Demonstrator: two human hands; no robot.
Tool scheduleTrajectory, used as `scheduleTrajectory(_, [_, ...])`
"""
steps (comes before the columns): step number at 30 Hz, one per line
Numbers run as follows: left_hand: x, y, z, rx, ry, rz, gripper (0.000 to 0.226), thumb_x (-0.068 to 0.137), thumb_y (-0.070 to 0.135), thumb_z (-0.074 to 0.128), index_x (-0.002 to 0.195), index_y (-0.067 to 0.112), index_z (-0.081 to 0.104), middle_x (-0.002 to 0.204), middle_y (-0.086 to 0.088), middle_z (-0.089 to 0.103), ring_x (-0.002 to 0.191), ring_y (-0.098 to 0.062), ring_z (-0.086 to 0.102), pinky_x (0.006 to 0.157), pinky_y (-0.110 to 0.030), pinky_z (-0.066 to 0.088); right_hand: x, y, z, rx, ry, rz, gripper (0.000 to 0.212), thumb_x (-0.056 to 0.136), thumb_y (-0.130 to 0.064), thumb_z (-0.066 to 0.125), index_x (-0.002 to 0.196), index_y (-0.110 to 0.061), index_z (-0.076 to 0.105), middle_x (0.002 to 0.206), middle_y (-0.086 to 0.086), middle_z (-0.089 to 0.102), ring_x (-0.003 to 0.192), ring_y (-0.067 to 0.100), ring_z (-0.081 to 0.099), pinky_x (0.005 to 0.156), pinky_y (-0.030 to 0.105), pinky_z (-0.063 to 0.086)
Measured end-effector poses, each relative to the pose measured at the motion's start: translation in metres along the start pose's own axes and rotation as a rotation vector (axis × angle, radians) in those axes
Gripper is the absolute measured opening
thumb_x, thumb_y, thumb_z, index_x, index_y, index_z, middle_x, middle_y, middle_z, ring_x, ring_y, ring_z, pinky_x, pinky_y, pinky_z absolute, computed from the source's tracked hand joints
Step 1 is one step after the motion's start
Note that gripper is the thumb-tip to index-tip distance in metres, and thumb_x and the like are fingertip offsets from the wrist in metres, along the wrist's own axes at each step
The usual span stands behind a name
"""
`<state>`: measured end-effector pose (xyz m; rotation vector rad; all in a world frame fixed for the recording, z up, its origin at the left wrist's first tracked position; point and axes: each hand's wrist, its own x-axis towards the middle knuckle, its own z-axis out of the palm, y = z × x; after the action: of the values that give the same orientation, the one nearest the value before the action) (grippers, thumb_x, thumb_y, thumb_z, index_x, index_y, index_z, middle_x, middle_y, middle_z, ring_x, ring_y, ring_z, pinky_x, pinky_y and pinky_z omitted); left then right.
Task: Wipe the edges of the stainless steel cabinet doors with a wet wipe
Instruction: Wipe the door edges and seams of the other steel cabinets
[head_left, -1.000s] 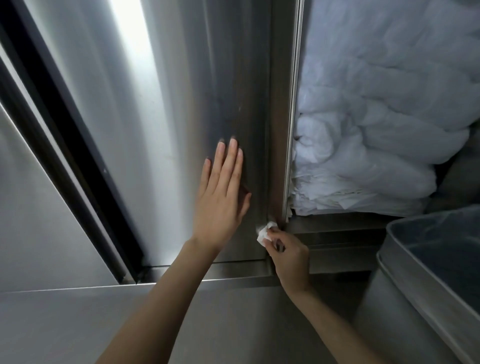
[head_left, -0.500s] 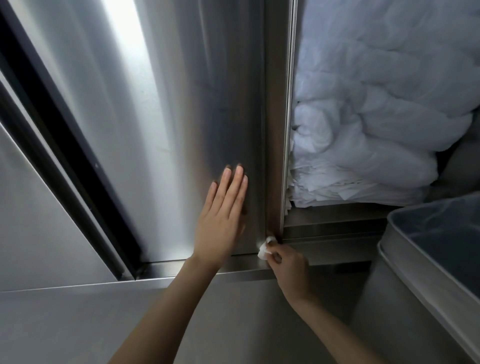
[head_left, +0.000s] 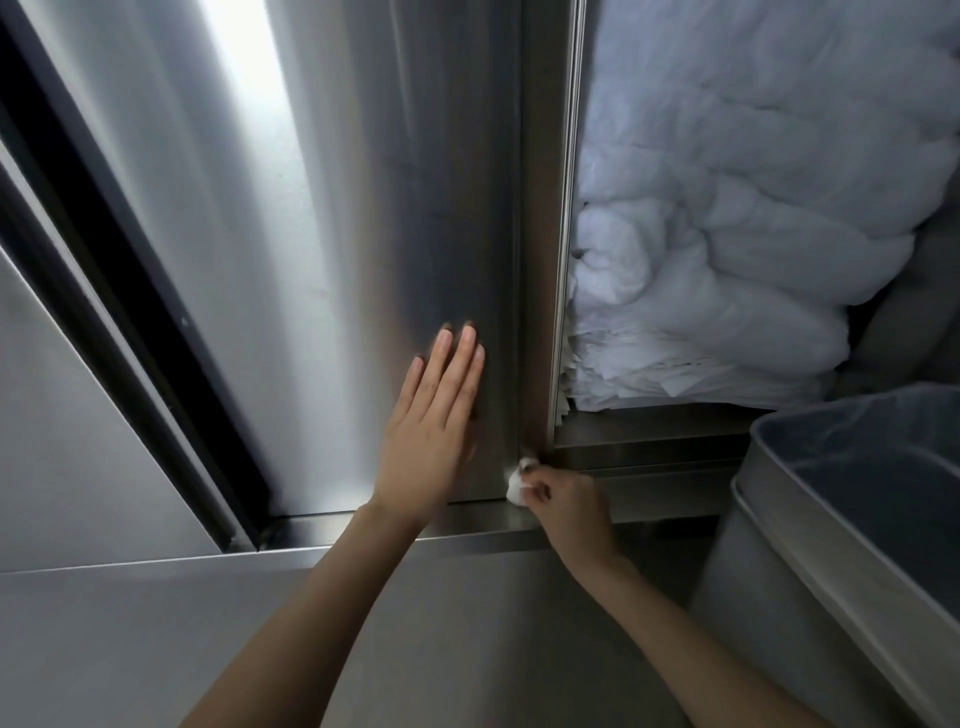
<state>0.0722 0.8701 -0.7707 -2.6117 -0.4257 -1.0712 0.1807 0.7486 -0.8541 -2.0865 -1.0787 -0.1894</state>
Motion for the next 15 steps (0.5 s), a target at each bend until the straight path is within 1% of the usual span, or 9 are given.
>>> scheduleTrajectory(1, [0.0, 0.001, -0.001, 0.001, -0.011, -0.003, 0.077, 0.078, 0.005, 0.075, 0.145, 0.001, 0.036, 0.155, -0.015, 0.028, 0.143, -0.034, 0.023, 0.115, -0.046, 0.024, -0.007, 0.005, 0.0, -0.061, -0.06, 0.011, 0.018, 0.089, -0.018, 0.064, 0.105, -0.016, 0.072, 0.088, 0.01, 0.071, 0.082, 0.024, 0.067, 0.072, 0.031, 0.052])
scheduleTrajectory(2, [-0.001, 0.002, -0.002, -0.002, -0.021, -0.006, 0.078, 0.079, 0.006, 0.075, 0.145, 0.001, 0.036, 0.155, -0.015, 0.028, 0.144, -0.034, 0.023, 0.115, -0.046, 0.023, -0.014, 0.008, -0.001, -0.022, -0.022, 0.02, 0.018, 0.087, -0.017, 0.066, 0.105, -0.015, 0.072, 0.088, 0.008, 0.072, 0.082, 0.023, 0.067, 0.071, 0.026, 0.051])
scheduleTrajectory(3, [-0.001, 0.003, -0.003, -0.003, -0.031, -0.008, 0.078, 0.079, 0.007, 0.075, 0.146, 0.001, 0.036, 0.155, -0.016, 0.028, 0.144, -0.034, 0.022, 0.116, -0.046, 0.023, -0.019, 0.008, -0.003, 0.06, 0.052, 0.039, 0.019, 0.084, -0.013, 0.07, 0.103, -0.013, 0.073, 0.088, 0.007, 0.073, 0.08, 0.02, 0.068, 0.069, 0.021, 0.05])
scheduleTrajectory(5, [-0.001, 0.004, -0.005, -0.005, -0.055, -0.014, 0.079, 0.079, 0.008, 0.074, 0.147, 0.001, 0.034, 0.156, -0.015, 0.026, 0.145, -0.034, 0.021, 0.116, -0.045, 0.021, -0.024, 0.007, -0.01, 0.189, 0.215, 0.033, 0.018, 0.077, -0.005, 0.076, 0.095, -0.007, 0.074, 0.086, 0.006, 0.073, 0.077, 0.017, 0.068, 0.068, 0.018, 0.049])
scheduleTrajectory(7, [-0.002, 0.005, -0.008, -0.009, -0.075, -0.023, 0.082, 0.078, 0.01, 0.076, 0.147, 0.002, 0.033, 0.157, -0.014, 0.025, 0.145, -0.033, 0.02, 0.116, -0.045, 0.021, -0.025, 0.009, -0.015, 0.206, 0.345, -0.011, 0.017, 0.072, 0.002, 0.077, 0.088, -0.003, 0.072, 0.088, 0.008, 0.071, 0.079, 0.016, 0.066, 0.071, 0.018, 0.05])
scheduleTrajectory(8, [-0.002, 0.005, -0.01, -0.007, -0.09, -0.029, 0.084, 0.077, 0.011, 0.077, 0.148, 0.003, 0.032, 0.157, -0.014, 0.023, 0.146, -0.033, 0.019, 0.116, -0.045, 0.02, -0.023, 0.01, -0.017, 0.211, 0.379, -0.009, 0.017, 0.07, 0.006, 0.077, 0.084, -0.001, 0.071, 0.09, 0.011, 0.069, 0.081, 0.019, 0.065, 0.071, 0.02, 0.05])
scheduleTrajectory(9, [-0.001, 0.006, -0.012, -0.003, -0.105, -0.032, 0.086, 0.076, 0.012, 0.078, 0.148, 0.003, 0.031, 0.158, -0.013, 0.022, 0.146, -0.032, 0.018, 0.116, -0.044, 0.019, -0.022, 0.009, -0.017, 0.213, 0.389, 0.006, 0.017, 0.068, 0.008, 0.077, 0.081, 0.001, 0.07, 0.091, 0.013, 0.067, 0.082, 0.021, 0.063, 0.071, 0.021, 0.049])
scheduleTrajectory(12, [-0.002, 0.006, -0.015, -0.008, -0.128, -0.035, 0.089, 0.075, 0.013, 0.078, 0.148, 0.004, 0.03, 0.158, -0.012, 0.022, 0.146, -0.032, 0.017, 0.116, -0.044, 0.018, -0.021, 0.004, -0.003, 0.204, 0.347, 0.066, 0.016, 0.066, 0.011, 0.077, 0.077, 0.003, 0.069, 0.09, 0.015, 0.062, 0.081, 0.023, 0.061, 0.069, 0.017, 0.043])
scheduleTrajectory(15, [-0.002, 0.006, -0.017, -0.011, -0.14, -0.042, 0.087, 0.075, 0.013, 0.078, 0.149, 0.004, 0.031, 0.158, -0.012, 0.022, 0.146, -0.032, 0.017, 0.117, -0.043, 0.019, -0.009, -0.001, 0.014, 0.235, 0.361, 0.179, 0.016, 0.065, 0.01, 0.078, 0.075, -0.001, 0.07, 0.086, 0.01, 0.059, 0.075, 0.025, 0.061, 0.066, 0.022, 0.041])
